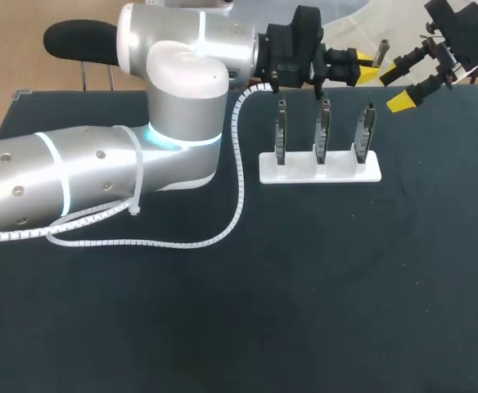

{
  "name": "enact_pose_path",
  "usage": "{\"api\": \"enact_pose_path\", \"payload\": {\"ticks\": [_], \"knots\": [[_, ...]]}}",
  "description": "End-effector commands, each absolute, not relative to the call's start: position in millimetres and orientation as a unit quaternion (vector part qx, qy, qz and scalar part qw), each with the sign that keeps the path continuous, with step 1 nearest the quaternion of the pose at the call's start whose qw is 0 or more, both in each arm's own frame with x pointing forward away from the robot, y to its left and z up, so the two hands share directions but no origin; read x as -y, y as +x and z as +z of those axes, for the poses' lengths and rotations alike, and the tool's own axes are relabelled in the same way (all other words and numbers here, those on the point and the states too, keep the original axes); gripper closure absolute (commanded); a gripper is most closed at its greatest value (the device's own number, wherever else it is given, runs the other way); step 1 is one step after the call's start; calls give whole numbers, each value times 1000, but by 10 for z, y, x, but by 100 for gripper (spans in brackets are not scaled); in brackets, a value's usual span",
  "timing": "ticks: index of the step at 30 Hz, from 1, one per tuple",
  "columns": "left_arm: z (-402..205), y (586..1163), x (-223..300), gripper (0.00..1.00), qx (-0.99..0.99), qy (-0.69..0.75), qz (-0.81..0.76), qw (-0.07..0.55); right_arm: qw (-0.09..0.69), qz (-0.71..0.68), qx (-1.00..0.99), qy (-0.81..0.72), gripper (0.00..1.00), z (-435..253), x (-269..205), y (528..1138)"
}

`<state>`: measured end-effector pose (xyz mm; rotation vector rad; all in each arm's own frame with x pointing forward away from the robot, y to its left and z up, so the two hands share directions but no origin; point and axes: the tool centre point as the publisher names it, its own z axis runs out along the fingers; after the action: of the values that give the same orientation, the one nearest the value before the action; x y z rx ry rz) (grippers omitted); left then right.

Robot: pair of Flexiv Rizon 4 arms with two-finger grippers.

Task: Pick up the optical module with the left hand, and insert it into the network port with the right hand.

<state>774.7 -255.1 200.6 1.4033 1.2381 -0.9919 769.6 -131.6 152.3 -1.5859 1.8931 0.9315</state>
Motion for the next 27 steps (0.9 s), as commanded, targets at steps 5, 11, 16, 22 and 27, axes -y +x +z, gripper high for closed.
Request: {"api": "enact_pose_path", "payload": {"ticks": [5,11,16,22,27], "knots": [[1961,7816,2617,100,-508,588,-426,463,251,340,-696,-581,0,1522,1314,7671],[1908,7766,2622,100,-513,573,-438,466,251,340,-696,-581,0,1522,1314,7671],[1880,7762,2606,100,-515,567,-442,467,251,340,-696,-581,0,1522,1314,7671],[1878,7756,2597,100,-517,566,-442,467,251,340,-696,-581,0,1522,1314,7671],[1854,7729,2612,100,-518,566,-444,463,251,340,-696,-581,0,1522,1314,7671]]}}
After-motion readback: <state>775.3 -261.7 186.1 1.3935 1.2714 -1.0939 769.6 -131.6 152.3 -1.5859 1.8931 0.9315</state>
